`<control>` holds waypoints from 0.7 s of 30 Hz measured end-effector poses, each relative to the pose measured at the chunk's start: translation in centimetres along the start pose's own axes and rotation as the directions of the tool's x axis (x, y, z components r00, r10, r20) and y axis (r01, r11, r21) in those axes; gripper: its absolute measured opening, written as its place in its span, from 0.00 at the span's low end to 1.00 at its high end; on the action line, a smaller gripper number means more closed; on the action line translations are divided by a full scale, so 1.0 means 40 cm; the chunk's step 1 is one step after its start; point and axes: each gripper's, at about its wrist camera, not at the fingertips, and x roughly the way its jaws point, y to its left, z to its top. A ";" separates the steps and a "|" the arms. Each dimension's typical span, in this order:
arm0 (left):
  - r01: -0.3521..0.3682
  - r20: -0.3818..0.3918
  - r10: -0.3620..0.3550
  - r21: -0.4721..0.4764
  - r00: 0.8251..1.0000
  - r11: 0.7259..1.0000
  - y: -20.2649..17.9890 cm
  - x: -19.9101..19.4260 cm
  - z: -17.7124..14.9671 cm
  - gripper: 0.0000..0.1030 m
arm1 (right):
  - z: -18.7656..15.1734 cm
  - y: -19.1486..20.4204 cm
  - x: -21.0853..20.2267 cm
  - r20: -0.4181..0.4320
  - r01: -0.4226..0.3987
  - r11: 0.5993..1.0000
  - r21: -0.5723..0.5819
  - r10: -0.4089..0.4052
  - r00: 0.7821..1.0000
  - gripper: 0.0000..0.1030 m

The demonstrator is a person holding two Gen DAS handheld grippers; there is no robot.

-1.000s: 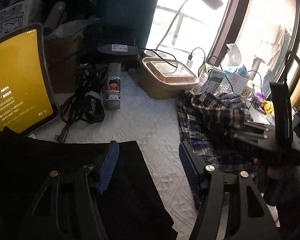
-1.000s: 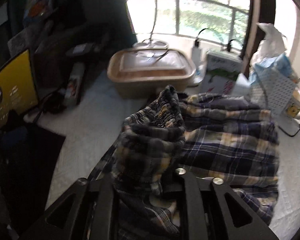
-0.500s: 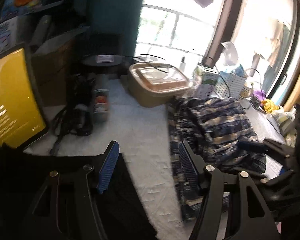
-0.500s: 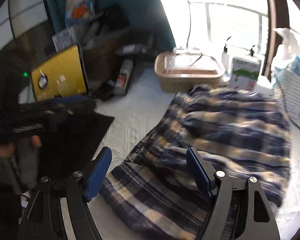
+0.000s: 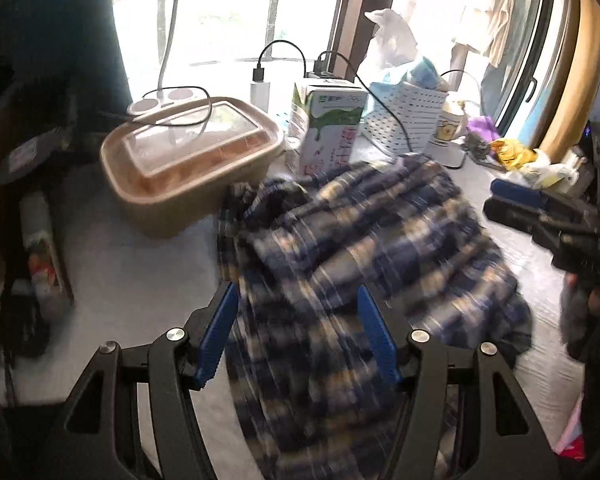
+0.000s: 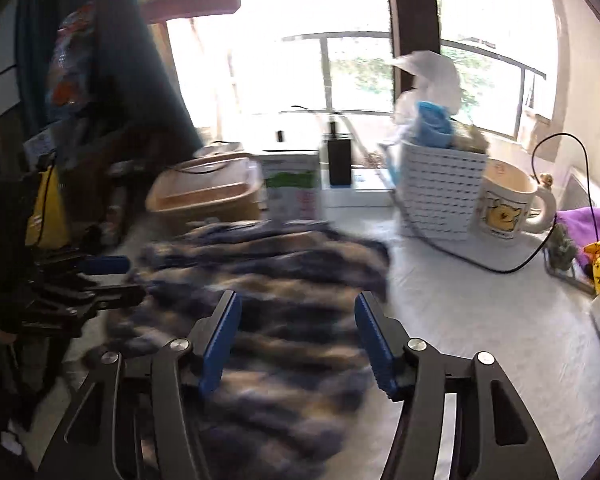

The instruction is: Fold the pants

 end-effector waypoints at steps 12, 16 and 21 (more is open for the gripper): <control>-0.110 -0.034 0.111 0.031 0.993 0.993 0.075 0.141 0.068 0.56 | 0.052 -0.050 0.255 -0.125 0.039 0.989 -0.142 -0.057 0.991 0.37; -0.126 -0.025 0.127 0.031 0.992 0.992 0.089 0.160 0.073 0.57 | 0.058 -0.067 0.316 -0.150 0.053 0.990 -0.133 -0.073 0.986 0.37; -0.109 -0.045 0.109 0.009 0.993 0.994 0.106 0.163 0.080 0.59 | 0.076 -0.086 0.333 -0.156 0.074 0.993 -0.090 -0.087 0.984 0.37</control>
